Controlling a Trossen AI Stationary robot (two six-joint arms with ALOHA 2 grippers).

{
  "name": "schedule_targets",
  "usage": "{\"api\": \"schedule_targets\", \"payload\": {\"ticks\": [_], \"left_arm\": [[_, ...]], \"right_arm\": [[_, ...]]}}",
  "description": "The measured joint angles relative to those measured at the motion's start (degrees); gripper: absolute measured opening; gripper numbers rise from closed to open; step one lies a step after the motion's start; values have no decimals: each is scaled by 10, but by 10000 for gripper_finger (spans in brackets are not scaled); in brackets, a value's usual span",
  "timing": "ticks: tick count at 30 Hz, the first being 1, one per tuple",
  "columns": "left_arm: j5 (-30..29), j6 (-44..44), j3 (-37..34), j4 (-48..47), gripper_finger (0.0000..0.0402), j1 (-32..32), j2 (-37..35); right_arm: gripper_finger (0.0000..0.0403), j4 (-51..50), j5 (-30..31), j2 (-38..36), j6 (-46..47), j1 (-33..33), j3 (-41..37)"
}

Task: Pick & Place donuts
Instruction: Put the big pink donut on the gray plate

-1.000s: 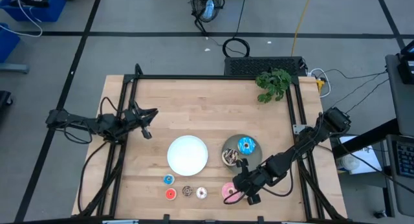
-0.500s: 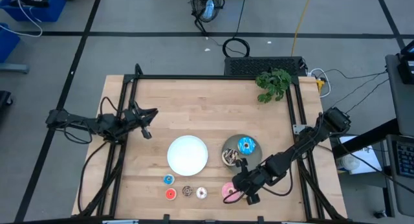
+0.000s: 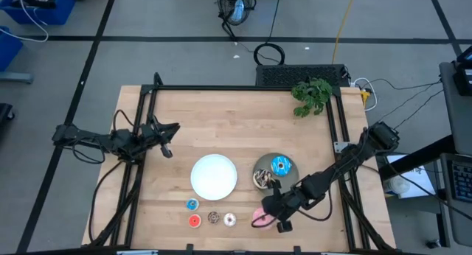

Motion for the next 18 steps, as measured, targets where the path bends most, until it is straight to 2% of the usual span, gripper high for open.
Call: {"api": "schedule_targets", "payload": {"ticks": [6, 13, 18], "left_arm": [[0, -5, 0, 0, 51, 0, 0], [0, 5, 0, 0, 51, 0, 0], [0, 5, 0, 0, 51, 0, 0]], "right_arm": [[0, -6, -24, 0, -4, 3, 33], [0, -68, -5, 0, -40, 9, 104], [0, -200, 11, 0, -54, 4, 175]]}}
